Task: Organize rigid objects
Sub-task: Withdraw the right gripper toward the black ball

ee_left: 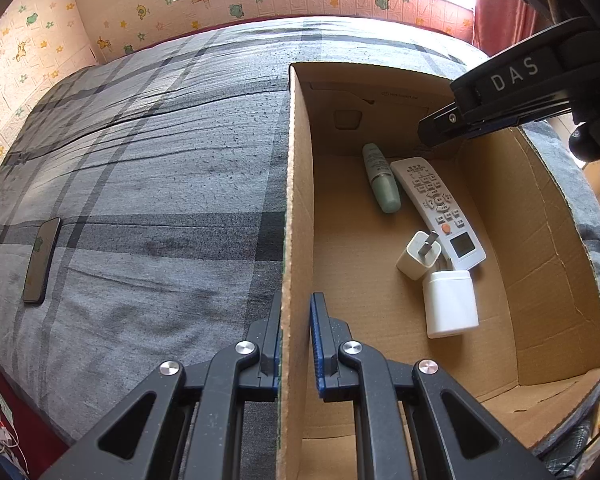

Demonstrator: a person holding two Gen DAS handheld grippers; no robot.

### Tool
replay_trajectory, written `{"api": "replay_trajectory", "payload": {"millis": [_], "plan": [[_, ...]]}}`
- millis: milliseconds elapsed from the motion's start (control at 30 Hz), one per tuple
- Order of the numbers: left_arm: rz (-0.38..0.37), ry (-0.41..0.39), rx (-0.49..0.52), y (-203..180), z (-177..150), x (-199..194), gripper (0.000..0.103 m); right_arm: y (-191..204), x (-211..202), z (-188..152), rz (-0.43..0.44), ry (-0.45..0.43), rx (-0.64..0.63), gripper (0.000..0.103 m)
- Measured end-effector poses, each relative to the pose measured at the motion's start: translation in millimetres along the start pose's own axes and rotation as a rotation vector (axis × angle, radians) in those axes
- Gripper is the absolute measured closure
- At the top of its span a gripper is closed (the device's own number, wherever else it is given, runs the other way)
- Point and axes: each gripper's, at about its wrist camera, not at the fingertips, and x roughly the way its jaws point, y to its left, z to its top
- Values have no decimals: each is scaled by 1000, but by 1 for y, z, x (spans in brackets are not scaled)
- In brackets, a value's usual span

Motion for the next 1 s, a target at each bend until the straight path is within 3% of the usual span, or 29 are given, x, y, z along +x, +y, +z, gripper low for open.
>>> {"api": "replay_trajectory", "payload": {"millis": [133, 267, 367, 433, 500, 533, 1000], "plan": [[3, 0, 2, 0, 0, 0, 91, -5, -15, -5, -1, -18, 9, 48], [4, 1, 1, 0, 0, 0, 91, -13, -29, -8, -1, -44, 23, 32], [4, 2, 1, 0, 0, 0, 91, -21, -39, -11, -19, -64, 29, 26], [5, 1, 2, 0, 0, -1, 91, -26, -46, -13, -24, -79, 33, 19], [6, 1, 3, 0, 0, -1, 91, -33, -54, -16, -27, -104, 38, 3], [6, 1, 3, 0, 0, -1, 91, -37, -58, -17, -28, -115, 42, 0], [7, 1, 4, -1, 0, -1, 91, -119, -89, -38, -127, -159, 178, 0]]}}
